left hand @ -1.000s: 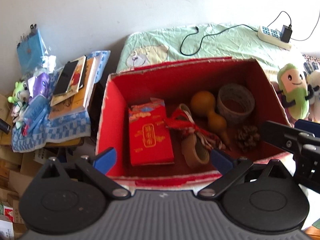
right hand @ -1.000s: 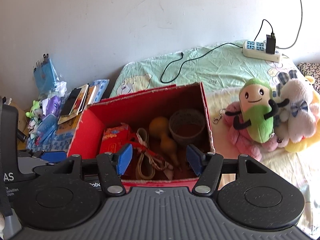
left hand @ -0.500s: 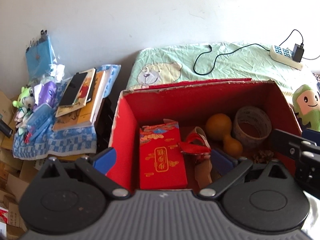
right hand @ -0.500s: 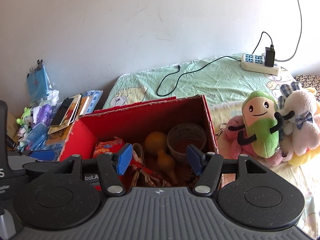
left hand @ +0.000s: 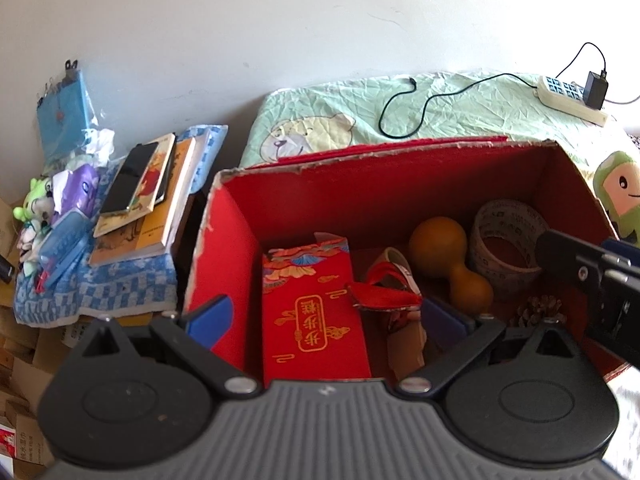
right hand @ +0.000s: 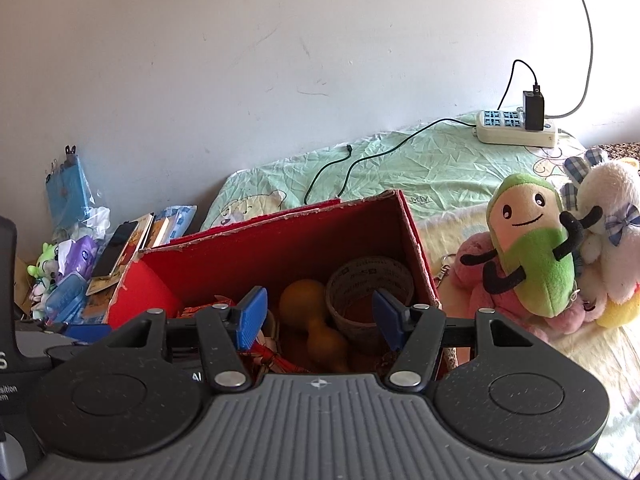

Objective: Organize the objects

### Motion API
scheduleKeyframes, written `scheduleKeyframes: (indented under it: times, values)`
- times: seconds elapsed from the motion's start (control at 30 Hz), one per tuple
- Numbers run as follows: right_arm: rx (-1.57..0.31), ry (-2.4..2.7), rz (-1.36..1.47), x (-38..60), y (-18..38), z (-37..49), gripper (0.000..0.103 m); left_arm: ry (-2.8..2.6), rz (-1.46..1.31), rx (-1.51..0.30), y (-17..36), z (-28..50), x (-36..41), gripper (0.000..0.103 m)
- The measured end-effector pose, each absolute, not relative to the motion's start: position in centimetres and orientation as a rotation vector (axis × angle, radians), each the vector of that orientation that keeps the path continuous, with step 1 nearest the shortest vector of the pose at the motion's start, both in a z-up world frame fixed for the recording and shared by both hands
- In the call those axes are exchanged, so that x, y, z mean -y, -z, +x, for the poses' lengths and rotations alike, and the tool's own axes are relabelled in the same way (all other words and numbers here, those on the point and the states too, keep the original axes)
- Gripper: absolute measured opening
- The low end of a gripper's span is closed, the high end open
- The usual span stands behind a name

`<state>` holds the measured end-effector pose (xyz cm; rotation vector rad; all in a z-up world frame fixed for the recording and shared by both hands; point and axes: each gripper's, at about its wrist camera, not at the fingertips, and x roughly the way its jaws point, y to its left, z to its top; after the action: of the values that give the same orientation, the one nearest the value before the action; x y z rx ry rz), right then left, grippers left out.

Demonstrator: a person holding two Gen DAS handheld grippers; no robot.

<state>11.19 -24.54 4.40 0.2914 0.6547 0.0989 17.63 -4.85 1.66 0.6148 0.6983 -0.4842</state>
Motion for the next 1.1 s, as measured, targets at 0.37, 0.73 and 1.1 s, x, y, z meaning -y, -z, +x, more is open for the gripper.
scheduleKeyframes:
  times: [0.37, 0.73, 1.1]
  values:
    - [-0.613, -0.081, 0.271, 24.7, -4.2, 11.2, 0.062, 0.485, 0.623, -0.705, -1.1, 18.6, 5.0, 0.101]
    - [-0.621, -0.047, 0.258, 24.8, -3.8, 11.5, 0.061, 0.479, 0.620, -0.739, -0.6, 19.3, 5.1, 0.101]
    - [-0.643, -0.061, 0.265, 24.9, -3.4, 12.1, 0.061, 0.484, 0.612, -0.759, -0.3, 19.7, 5.4, 0.101]
